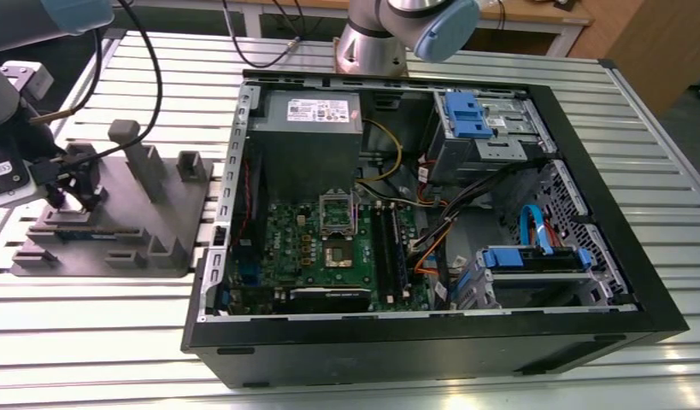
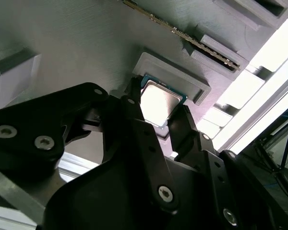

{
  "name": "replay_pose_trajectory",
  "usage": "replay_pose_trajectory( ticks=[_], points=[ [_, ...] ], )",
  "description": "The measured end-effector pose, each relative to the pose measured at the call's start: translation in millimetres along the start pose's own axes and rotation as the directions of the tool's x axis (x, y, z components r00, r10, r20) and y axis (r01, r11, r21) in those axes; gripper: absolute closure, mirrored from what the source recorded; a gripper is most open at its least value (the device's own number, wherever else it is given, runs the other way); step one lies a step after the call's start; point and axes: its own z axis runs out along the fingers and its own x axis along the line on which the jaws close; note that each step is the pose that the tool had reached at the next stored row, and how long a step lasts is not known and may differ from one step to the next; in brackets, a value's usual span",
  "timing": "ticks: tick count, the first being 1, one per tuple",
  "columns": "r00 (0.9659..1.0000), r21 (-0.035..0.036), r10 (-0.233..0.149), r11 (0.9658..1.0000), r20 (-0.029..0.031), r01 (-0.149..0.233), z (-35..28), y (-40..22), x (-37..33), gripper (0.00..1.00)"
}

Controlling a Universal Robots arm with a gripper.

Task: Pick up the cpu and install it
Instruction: 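Pick up the cpu and move it towards the insertion slot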

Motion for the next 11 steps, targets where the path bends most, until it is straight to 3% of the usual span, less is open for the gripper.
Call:
replay_pose_trajectory(
  ticks=[5,11],
  points=[
    [1.0000,0.0001,0.000,1.0000,0.0000,0.000,-8.3,0.6,-0.2,0.53],
    [1.0000,0.0002,0.000,1.0000,0.0000,0.000,-23.5,1.6,-0.4,0.53]
  ],
)
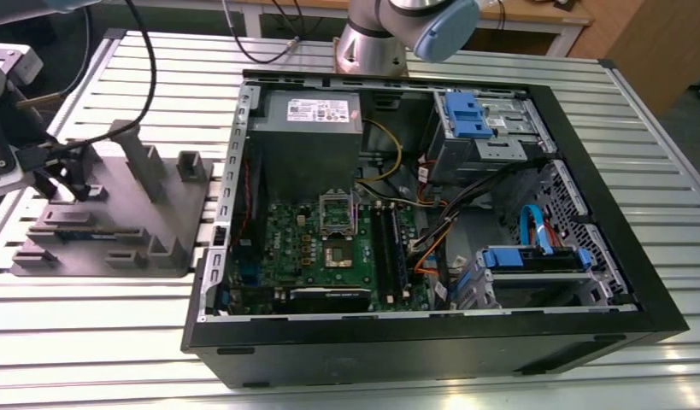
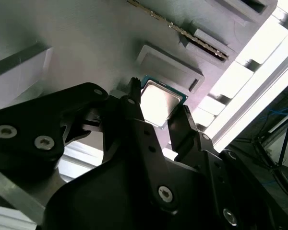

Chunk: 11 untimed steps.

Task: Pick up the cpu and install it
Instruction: 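Pick up the cpu and move it towards the insertion slot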

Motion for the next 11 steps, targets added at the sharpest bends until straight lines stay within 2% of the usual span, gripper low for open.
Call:
replay_pose_trajectory(
  ticks=[4,11],
  points=[
    [1.0000,0.0001,0.000,1.0000,0.0000,0.000,-11.4,0.7,-0.2,0.53],
    [1.0000,0.0000,0.000,1.0000,-0.0001,0.000,-35.1,2.3,-0.6,0.53]
  ],
)
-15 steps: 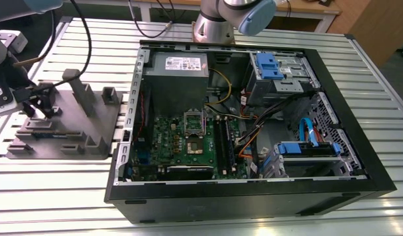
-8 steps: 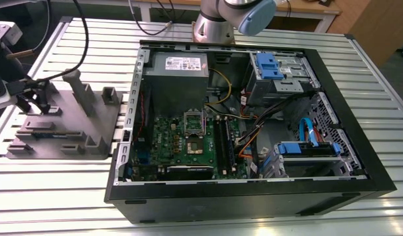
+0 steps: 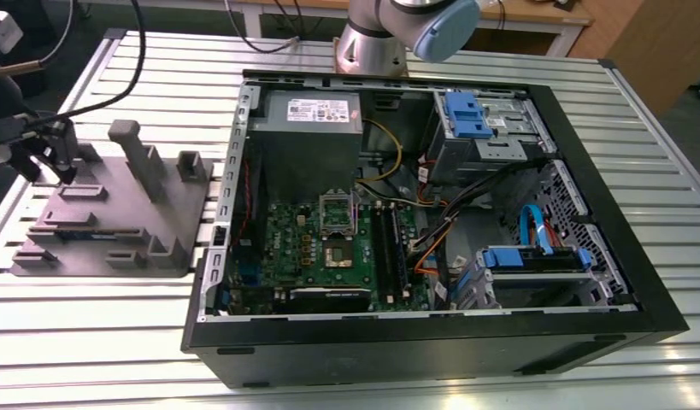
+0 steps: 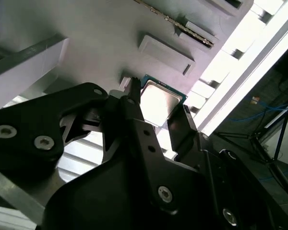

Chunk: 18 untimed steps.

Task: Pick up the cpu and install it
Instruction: 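Pick up the cpu and move it towards the insertion slot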

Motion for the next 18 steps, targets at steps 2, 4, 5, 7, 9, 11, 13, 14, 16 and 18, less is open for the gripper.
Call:
replay_pose_trajectory(
  ticks=[2,4,5,7,9,11,13,14,16,18],
  points=[
    [1.0000,0.0000,0.000,1.0000,0.0000,0.000,-7.8,0.5,-0.1,0.53],
    [1.0000,0.0000,0.000,1.0000,0.0000,0.000,-15.0,1.0,-0.3,0.53],
    [1.0000,-0.0001,0.000,1.0000,0.0001,0.000,-17.8,1.2,-0.3,0.53],
    [1.0000,-0.0001,0.000,1.0000,0.0002,0.000,-18.8,1.2,-0.3,0.53],
    [1.0000,-0.0001,0.000,1.0000,0.0002,0.000,-18.8,1.2,-0.3,0.53],
    [1.0000,0.0000,0.000,1.0000,0.0001,0.000,-18.9,1.2,-0.3,0.53],
    [1.0000,0.0000,0.000,1.0000,0.0001,0.000,-18.9,1.2,-0.3,0.53],
    [1.0000,-0.0001,0.000,1.0000,0.0001,0.000,-18.9,1.2,-0.3,0.53],
    [1.0000,0.0000,0.000,1.0000,0.0001,0.000,-19.1,1.2,-0.3,0.53],
    [1.0000,0.0001,0.000,1.0000,-0.0001,0.000,-19.6,1.2,-0.3,0.53]
  ],
)
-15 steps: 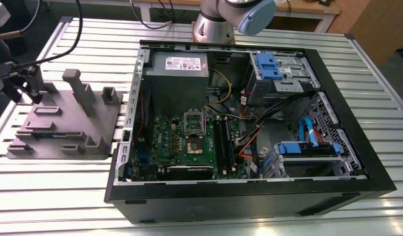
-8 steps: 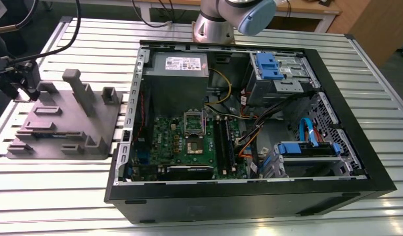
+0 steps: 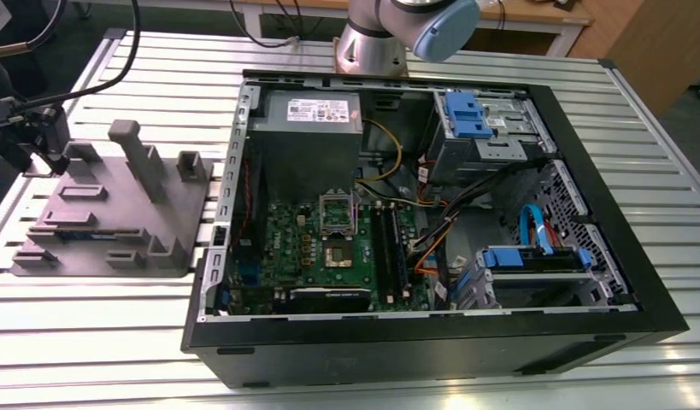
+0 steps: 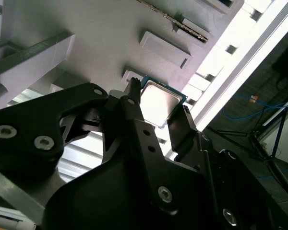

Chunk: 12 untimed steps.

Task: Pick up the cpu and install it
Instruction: 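Pick up the cpu and move it towards the insertion slot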

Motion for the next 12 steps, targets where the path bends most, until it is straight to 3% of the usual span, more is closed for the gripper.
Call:
replay_pose_trajectory(
  ticks=[12],
  points=[
    [1.0000,-0.0001,0.000,1.0000,0.0002,0.000,-10.5,0.7,-0.2,0.53]
  ],
)
